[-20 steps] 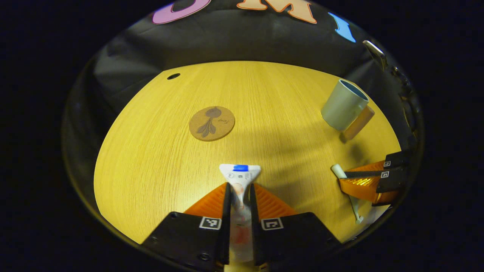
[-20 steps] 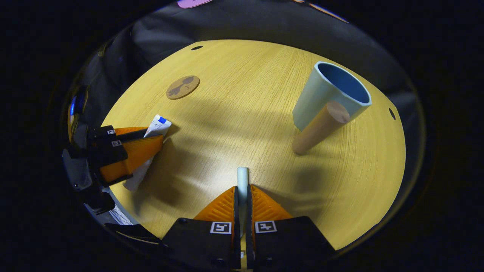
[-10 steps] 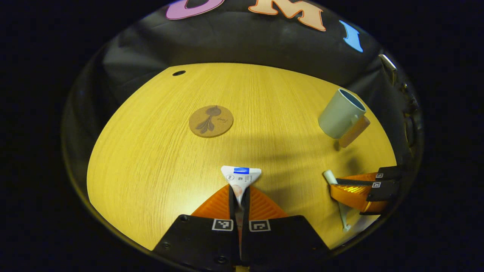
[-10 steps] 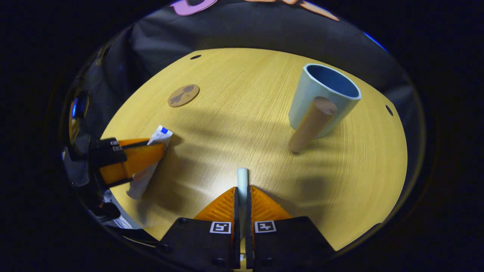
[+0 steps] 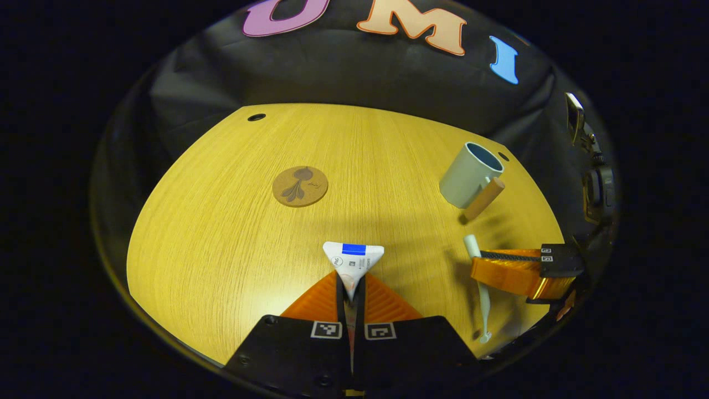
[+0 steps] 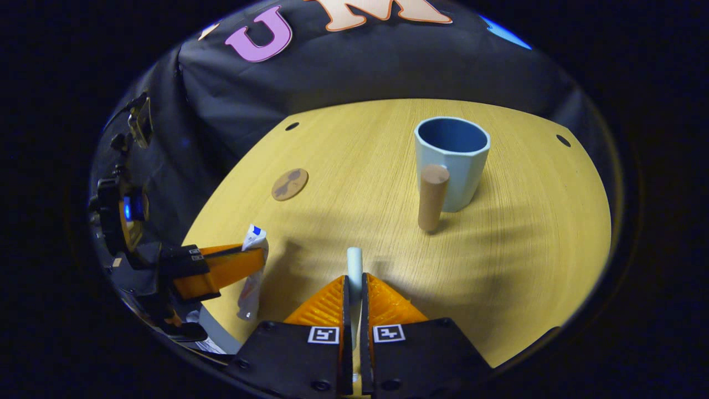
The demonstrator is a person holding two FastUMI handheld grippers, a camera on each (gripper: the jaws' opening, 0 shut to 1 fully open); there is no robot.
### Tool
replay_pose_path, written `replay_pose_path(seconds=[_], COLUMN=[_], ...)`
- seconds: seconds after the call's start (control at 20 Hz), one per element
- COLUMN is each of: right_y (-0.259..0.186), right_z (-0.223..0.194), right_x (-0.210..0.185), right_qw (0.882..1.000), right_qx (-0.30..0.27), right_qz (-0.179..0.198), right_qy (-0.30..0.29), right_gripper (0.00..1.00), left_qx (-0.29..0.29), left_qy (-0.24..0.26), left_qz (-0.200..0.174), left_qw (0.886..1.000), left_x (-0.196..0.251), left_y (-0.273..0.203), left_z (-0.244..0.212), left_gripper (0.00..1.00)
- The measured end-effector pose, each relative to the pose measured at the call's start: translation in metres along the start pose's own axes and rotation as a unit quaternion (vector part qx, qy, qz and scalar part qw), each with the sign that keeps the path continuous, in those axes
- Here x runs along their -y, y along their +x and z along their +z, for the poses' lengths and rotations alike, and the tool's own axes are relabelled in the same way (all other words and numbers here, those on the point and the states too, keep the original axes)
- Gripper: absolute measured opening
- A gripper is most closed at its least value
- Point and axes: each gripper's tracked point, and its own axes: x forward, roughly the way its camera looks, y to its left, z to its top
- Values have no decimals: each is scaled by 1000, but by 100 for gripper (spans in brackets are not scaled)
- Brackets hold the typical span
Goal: Put the toothbrush and toothpaste on the desktop into the cup, then pick up the cup and place it on the coaster on the desktop.
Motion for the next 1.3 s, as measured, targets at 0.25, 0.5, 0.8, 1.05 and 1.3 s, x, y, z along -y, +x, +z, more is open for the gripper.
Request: replay_pose_path(seconds=[0.25, 0.5, 0.8, 1.05, 1.3], right_y=[-33, -57, -82, -76, -63], right_z=[63, 121, 207, 247, 280], right_x=[3, 15, 30, 51, 70], right_qw=[995, 987, 962, 950, 934], right_qx=[88, 155, 269, 311, 354], right_qz=[14, 12, 8, -12, -37], right_qy=[37, 40, 41, 26, 23], right_gripper=[8, 8, 8, 8, 8], left_qx=[9, 14, 30, 41, 43], left_qy=[4, 13, 21, 11, 2], left_qz=[-7, -17, -18, -9, 4], left_qw=[1000, 1000, 999, 999, 999], left_x=[5, 13, 22, 24, 21], left_y=[-9, -16, -24, -28, -36], left_z=[11, 20, 31, 33, 32], left_gripper=[1, 0, 0, 0, 0])
